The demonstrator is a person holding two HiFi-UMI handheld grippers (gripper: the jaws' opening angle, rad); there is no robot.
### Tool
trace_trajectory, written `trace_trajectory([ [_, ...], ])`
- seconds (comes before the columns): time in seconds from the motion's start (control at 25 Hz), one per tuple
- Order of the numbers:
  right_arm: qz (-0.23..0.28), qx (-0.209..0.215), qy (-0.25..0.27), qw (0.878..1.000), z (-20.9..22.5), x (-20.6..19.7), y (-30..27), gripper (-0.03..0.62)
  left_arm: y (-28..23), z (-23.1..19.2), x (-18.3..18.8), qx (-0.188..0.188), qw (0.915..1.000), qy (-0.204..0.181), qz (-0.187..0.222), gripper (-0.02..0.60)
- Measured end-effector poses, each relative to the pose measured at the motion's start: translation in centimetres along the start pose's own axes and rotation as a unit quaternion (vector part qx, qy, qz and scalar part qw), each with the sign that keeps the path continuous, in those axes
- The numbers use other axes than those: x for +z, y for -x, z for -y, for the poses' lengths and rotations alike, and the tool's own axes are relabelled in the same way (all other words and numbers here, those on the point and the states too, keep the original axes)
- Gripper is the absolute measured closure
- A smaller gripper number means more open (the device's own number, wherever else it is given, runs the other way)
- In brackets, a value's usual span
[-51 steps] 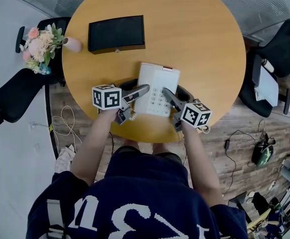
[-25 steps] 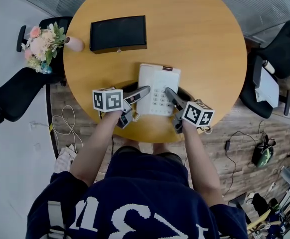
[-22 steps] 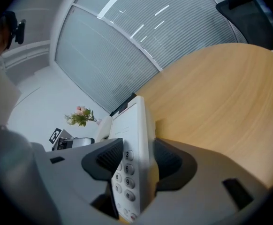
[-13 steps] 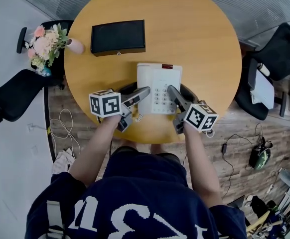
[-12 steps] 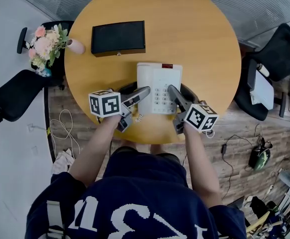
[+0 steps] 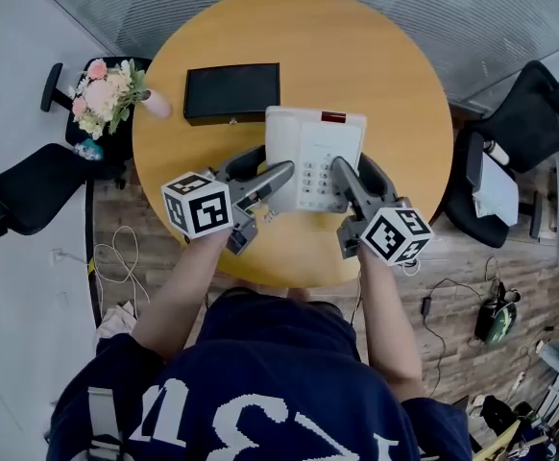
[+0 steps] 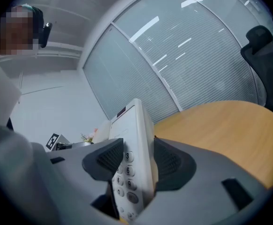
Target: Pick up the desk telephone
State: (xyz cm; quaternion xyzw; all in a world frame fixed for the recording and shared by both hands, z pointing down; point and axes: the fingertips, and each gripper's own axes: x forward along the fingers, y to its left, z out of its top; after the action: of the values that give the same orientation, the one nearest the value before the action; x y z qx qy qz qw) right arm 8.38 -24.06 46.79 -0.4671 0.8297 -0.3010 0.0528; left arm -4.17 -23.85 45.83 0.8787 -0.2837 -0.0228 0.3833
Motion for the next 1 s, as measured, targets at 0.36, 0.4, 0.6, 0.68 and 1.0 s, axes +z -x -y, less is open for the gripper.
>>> trace_trajectory([
  [0.36, 0.068, 0.022, 0.060, 0.996, -4.2, 6.2, 1.1, 0.379, 1.4, 5.0, 5.6, -0.033, 0.9914, -0.106, 0.069, 0.273],
  [0.4, 0.077, 0.026, 0.065, 0.995, -4.6, 6.8, 1.3, 0.379, 1.5, 5.5, 6.1, -0.034, 0.9896, -0.118, 0.074, 0.273],
  [0.6, 0.107, 0.037, 0.094, 0.989, -6.4, 9.8, 2.2, 0.379, 2.0, 8.1, 8.4, -0.042, 0.9820, -0.159, 0.092, 0.275],
  [0.68, 0.121, 0.043, 0.102, 0.986, -7.3, 11.0, 2.6, 0.379, 2.3, 9.2, 9.3, -0.047, 0.9789, -0.170, 0.102, 0.275],
  [1.0, 0.164, 0.062, 0.118, 0.977, -8.8, 14.7, 4.1, 0.381, 2.3, 12.7, 12.0, -0.052, 0.9662, -0.214, 0.135, 0.278],
])
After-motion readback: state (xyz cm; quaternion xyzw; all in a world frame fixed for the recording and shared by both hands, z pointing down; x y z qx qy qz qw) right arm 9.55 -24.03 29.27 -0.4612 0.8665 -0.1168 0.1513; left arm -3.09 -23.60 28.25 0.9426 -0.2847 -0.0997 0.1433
